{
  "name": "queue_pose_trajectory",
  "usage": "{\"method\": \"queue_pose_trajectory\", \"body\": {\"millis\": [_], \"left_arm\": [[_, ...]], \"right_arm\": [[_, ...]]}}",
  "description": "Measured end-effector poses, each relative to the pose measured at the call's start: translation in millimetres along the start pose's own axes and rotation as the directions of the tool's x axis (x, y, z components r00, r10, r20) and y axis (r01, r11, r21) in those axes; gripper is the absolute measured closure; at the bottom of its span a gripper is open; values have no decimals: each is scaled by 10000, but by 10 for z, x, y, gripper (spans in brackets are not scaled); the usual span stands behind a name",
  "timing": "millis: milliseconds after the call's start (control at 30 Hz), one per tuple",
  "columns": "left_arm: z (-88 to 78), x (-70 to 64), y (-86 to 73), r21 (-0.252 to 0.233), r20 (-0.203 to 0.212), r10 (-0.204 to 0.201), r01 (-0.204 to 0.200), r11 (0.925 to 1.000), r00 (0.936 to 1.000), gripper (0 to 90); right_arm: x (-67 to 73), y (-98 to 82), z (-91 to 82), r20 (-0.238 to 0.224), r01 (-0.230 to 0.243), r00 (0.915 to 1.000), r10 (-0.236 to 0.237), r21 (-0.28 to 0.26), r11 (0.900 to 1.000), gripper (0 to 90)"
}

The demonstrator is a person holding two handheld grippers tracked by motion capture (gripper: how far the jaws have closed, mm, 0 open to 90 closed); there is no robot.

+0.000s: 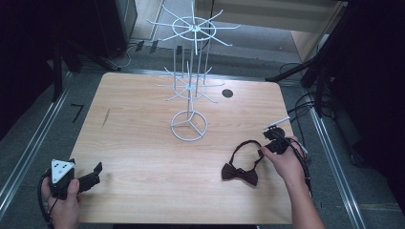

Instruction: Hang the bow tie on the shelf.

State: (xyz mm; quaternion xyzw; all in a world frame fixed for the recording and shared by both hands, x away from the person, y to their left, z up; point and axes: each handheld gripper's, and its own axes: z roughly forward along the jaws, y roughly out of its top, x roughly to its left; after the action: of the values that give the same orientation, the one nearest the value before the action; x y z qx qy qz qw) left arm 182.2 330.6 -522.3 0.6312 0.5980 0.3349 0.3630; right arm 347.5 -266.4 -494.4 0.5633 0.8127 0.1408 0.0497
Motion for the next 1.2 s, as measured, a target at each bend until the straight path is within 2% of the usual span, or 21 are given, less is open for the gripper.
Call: {"method": "queue_pose_trajectory", "body": {"millis": [167,267,300,533,600,833,900,1000,1033,1067,1100,1133,1200], "left_arm": [[-3,-8,-2,59,-26,70,-70,10000,10000,83],[-5,-7,-2,84,-4,78,-78,9999,10000,84],[-4,-5,-2,92,-1,79,-79,9999,10000,84],[-1,-10,-2,108,-44,77,-76,9999,10000,84],[1,-8,-2,121,-38,60,-59,9999,10000,84],[11,-13,2,225,-45,68,-67,9997,10000,84],[19,-12,6,248,-71,85,-83,9997,9999,83],[28,-18,12,331,-150,109,-104,9994,9998,84],[29,-19,12,328,-149,138,-133,9994,9998,84],[26,-19,12,322,-130,162,-158,9994,9998,84],[26,-19,10,299,-142,154,-150,9994,9998,84],[24,-18,11,304,-143,131,-127,9995,9998,84],[24,-12,11,324,-101,101,-98,9994,9999,84]], "right_arm": [[66,20,80,75,293,9995,-296,390,9988,789],[88,1,139,119,320,9994,-325,407,9987,873],[83,-10,143,51,214,9998,-215,242,9995,895],[75,-54,134,151,542,9984,-542,11,9985,900],[60,-71,104,114,414,9991,-412,-155,9990,900],[-11,-121,-33,117,445,9990,-437,-731,9963,900],[-29,-129,-64,-37,340,9994,-345,-923,9951,900],[-48,-131,-86,289,148,9995,-112,-1254,9920,900],[-58,-127,-85,438,57,9990,2,-1360,9907,890],[-73,-119,-77,473,-114,9987,184,-1433,9896,766],[-90,-104,-61,490,-303,9981,378,-1445,9890,686],[-98,-94,-45,685,-366,9966,468,-1438,9889,662],[-108,-73,-9,640,-452,9965,537,-1278,9908,626]]}}
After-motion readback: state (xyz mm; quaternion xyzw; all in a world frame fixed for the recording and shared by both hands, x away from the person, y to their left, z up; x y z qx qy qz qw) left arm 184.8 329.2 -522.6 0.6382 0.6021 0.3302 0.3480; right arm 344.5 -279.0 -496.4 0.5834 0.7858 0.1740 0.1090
